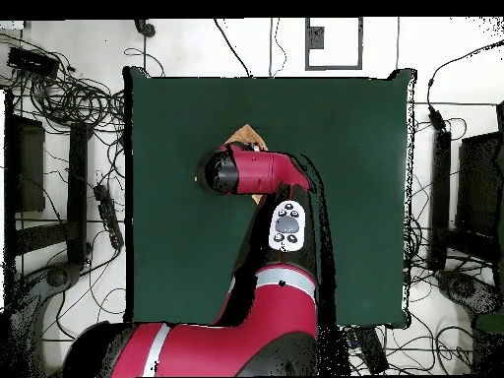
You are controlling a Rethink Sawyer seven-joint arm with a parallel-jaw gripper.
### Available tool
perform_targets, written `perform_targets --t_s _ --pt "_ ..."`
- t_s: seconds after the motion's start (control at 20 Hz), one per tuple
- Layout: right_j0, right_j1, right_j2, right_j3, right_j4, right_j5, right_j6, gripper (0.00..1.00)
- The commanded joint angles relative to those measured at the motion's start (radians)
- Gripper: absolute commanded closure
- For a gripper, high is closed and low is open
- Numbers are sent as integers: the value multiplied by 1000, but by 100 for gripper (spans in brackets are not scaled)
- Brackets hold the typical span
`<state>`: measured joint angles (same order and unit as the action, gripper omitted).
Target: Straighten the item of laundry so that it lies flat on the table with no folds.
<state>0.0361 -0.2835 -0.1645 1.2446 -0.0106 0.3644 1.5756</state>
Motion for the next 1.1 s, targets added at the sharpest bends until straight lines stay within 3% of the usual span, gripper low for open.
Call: perform_targets --t_s 0.05,0.75,0.8,1.1 --pt "-14 15 71 39 49 -9 209 100" --pt "18 13 28 45 83 11 249 100" --pt "8 11 42 57 90 -3 244 0" --pt "-3 3 62 74 93 -10 236 0"
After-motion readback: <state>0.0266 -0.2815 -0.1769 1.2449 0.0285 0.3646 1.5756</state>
